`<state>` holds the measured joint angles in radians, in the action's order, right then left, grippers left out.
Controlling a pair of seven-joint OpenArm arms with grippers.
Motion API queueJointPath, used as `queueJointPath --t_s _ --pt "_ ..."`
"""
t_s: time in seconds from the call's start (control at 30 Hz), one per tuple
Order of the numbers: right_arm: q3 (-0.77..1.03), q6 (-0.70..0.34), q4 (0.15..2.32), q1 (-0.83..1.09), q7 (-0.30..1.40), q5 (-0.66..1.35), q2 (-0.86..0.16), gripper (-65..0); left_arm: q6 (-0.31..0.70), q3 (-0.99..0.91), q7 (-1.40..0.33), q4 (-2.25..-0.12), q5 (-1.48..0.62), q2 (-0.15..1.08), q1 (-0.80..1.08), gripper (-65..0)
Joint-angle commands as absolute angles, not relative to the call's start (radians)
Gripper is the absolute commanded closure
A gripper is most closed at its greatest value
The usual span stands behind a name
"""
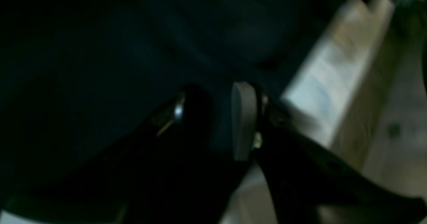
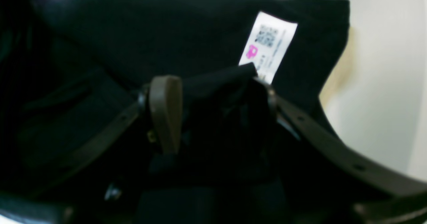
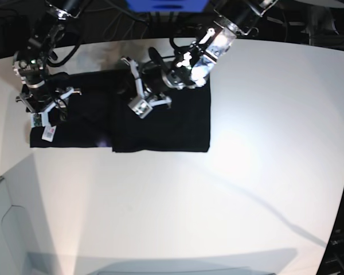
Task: Fold the T-shirt properly
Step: 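Lay the folded end onto the strip middle and open the left gripper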
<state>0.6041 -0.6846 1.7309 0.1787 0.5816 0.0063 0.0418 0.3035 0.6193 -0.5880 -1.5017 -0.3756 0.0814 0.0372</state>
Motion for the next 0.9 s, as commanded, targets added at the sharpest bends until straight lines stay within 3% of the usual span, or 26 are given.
queueJointPath --t_s 0.0,0.13,0.37,0.63,0.87 --pt "0.605 -0.698 1.75 0.171 0.562 0.019 0.035 -32.1 0.311 0.667 -0.561 -1.512 -0.39 0.064 0.001 -17.9" --pt "0.613 -0.698 1.75 0.173 0.562 0.019 0.035 -32.1 0.309 0.822 -0.561 -1.511 -0.39 0.064 -0.047 -17.8" --pt "0.657 -0.698 1.822 0.165 0.561 0.021 0.035 -32.2 0.308 0.789 -0.561 -1.649 -0.392 0.136 -0.024 -17.8" --pt "0.812 -0.698 1.774 0.064 0.573 0.019 0.03 -32.3 0.309 0.43 -0.561 -1.886 -0.392 0.294 0.171 -17.7" --pt "0.837 -0.698 1.598 0.038 0.562 0.016 -0.03 -32.3 0.318 0.051 -0.561 -1.917 -0.392 0.302 0.334 -17.8"
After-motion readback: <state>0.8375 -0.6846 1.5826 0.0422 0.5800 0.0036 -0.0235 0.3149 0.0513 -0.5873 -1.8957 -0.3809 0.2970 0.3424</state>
